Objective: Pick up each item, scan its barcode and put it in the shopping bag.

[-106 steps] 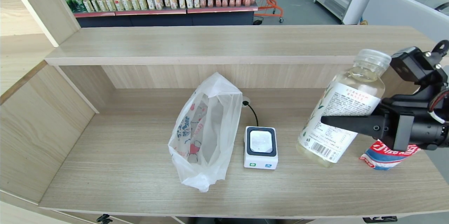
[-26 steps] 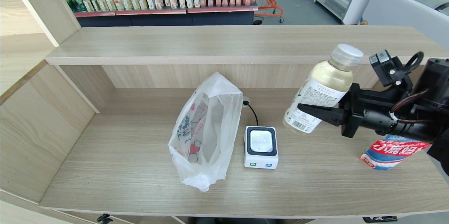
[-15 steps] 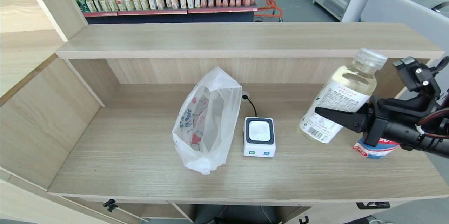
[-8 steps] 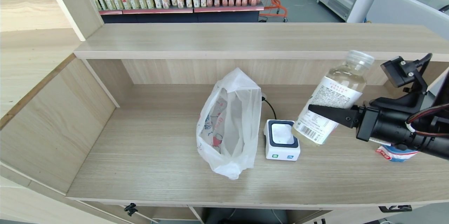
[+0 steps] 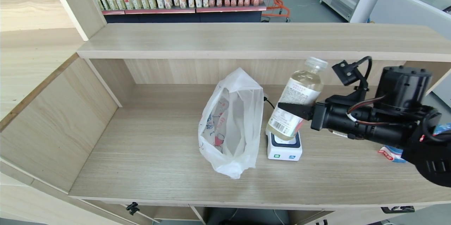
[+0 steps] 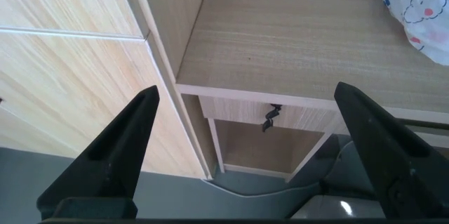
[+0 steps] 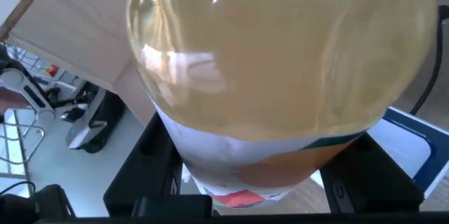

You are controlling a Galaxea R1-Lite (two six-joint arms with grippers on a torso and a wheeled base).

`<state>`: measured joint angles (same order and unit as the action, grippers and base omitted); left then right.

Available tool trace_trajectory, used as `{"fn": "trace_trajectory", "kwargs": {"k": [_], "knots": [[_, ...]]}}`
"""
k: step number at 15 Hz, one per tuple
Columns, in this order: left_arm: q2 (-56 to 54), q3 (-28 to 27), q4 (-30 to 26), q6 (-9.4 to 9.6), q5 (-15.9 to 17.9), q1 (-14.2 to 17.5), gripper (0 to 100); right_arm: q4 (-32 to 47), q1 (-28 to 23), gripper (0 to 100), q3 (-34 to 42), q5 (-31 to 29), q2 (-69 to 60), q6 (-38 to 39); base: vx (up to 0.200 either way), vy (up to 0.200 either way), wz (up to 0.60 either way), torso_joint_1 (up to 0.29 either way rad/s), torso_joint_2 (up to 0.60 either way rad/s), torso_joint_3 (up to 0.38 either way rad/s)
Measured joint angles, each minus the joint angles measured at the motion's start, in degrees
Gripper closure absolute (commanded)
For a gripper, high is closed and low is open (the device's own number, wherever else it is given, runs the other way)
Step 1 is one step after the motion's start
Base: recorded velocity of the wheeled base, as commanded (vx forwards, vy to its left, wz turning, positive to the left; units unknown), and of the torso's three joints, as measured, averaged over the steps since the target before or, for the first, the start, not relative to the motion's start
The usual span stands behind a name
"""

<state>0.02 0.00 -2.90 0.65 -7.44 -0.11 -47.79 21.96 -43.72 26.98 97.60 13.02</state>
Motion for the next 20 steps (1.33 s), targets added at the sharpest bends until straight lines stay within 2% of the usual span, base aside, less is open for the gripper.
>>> {"fn": "trace_trajectory", "kwargs": {"k": [4, 8, 13, 18, 19, 20], "knots": [[0.0, 0.0, 0.01, 0.0, 0.0, 0.01, 0, -0.06, 4.97, 100, -7.24, -1.89, 9.09, -2.95, 0.0, 0.0, 0.0, 0.0, 0.0, 0.0], [0.0, 0.0, 0.0, -0.02, 0.0, 0.01, 0, -0.6, 7.64, 100, -13.86, -2.07, 18.8, -15.73, 0.0, 0.0, 0.0, 0.0, 0.0, 0.0], [0.0, 0.0, 0.0, -0.02, 0.0, 0.0, 0, -1.5, 9.26, 100, -19.57, -4.18, 27.4, -27.55, 0.0, 0.0, 0.0, 0.0, 0.0, 0.0], [0.0, 0.0, 0.0, 0.0, 0.0, 0.01, 0, -7.23, 9.9, 100, -22.99, -5.8, 33.22, -29.29, 0.0, 0.0, 0.0, 0.0, 0.0, 0.0], [0.0, 0.0, 0.0, 0.0, 0.0, 0.01, 0, -7.52, 9.91, 0, -22.93, -5.8, 33.68, -29.27, 0.0, 0.0, 0.0, 0.0, 0.0, 0.0], [0.0, 0.0, 0.01, -0.02, 0.0, 0.04, 0, -8.4, 10.01, 0, -22.78, -5.72, 34.01, -29.14, 0.0, 0.0, 0.0, 0.0, 0.0, 0.0]]}}
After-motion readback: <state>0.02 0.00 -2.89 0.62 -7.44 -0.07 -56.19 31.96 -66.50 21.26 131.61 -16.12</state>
